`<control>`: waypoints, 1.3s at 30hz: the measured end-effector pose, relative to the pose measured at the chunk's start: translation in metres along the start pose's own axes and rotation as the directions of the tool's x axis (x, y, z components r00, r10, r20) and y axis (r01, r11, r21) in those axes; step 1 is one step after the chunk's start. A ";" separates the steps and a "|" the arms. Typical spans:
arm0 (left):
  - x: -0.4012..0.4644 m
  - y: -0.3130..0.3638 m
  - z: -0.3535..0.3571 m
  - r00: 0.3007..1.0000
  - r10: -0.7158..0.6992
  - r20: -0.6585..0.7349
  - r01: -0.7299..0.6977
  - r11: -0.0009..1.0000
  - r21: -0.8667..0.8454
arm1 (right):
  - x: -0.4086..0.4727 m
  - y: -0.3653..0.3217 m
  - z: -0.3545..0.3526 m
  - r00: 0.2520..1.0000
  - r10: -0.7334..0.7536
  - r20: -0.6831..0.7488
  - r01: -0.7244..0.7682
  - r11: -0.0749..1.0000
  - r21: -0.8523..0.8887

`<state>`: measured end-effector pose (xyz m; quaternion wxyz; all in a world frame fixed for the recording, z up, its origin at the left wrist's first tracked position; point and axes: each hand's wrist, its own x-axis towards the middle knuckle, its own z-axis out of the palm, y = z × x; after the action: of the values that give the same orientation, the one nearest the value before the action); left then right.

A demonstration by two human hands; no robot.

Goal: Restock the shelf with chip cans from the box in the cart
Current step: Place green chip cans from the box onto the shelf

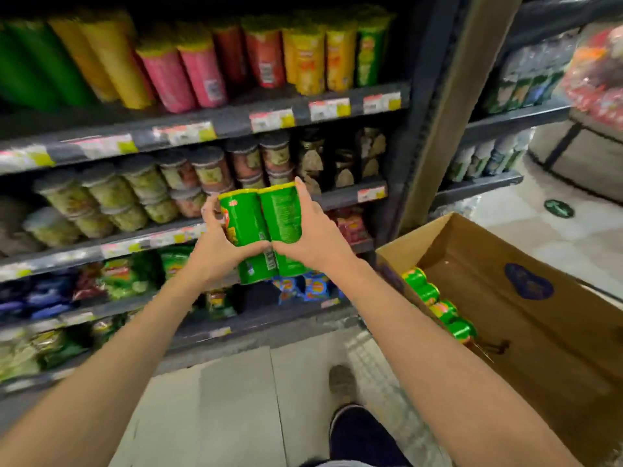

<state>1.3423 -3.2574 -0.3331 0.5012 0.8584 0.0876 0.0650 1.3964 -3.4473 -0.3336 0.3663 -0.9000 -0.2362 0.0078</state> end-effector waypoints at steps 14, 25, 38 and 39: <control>-0.033 -0.039 -0.218 0.892 0.022 -0.451 0.023 0.995 0.093 | 0.105 -0.191 0.103 0.914 -0.398 0.074 0.381 0.908 0.173; 0.059 -0.049 -0.342 0.850 0.122 -0.513 0.013 0.968 0.252 | 0.229 -0.280 0.138 0.890 -0.456 0.025 0.443 0.874 0.199; 0.150 -0.087 -0.451 0.772 0.220 -0.596 0.006 0.935 0.354 | 0.348 -0.347 0.202 0.871 -0.492 -0.013 0.486 0.855 0.181; 0.154 -0.090 -0.456 0.775 0.223 -0.591 0.003 0.935 0.356 | 0.352 -0.351 0.207 0.874 -0.487 -0.009 0.480 0.859 0.178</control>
<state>1.3939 -2.7932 -0.1851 0.2850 0.8648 0.2066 0.3582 1.5233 -2.9422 -0.1966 0.4297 -0.7761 -0.4592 -0.0476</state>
